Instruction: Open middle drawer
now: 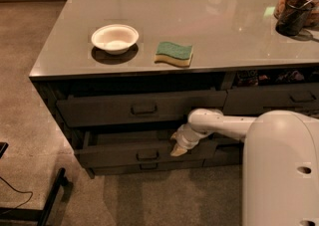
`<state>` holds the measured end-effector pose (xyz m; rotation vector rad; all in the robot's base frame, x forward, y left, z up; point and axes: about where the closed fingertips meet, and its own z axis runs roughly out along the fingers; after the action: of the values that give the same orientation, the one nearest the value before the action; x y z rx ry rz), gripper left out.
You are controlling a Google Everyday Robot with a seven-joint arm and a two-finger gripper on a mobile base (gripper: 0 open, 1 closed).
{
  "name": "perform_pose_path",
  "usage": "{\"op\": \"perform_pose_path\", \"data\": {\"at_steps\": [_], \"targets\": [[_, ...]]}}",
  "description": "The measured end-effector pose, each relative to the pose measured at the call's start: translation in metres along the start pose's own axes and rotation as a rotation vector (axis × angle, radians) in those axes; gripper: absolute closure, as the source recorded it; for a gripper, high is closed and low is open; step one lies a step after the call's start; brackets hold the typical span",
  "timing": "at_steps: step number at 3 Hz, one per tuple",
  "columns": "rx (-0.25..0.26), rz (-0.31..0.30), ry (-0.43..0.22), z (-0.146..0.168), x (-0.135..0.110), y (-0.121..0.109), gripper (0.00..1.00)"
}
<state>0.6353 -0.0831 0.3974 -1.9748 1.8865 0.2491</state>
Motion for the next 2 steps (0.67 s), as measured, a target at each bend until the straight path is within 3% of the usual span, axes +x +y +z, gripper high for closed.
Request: {"op": "perform_pose_path", "data": {"at_steps": [1, 2], "targets": [[0.000, 0.000, 0.000, -0.001, -0.001, 0.000, 0.36], [-0.042, 0.002, 0.013, 0.001, 0.000, 0.017, 0.12]]}}
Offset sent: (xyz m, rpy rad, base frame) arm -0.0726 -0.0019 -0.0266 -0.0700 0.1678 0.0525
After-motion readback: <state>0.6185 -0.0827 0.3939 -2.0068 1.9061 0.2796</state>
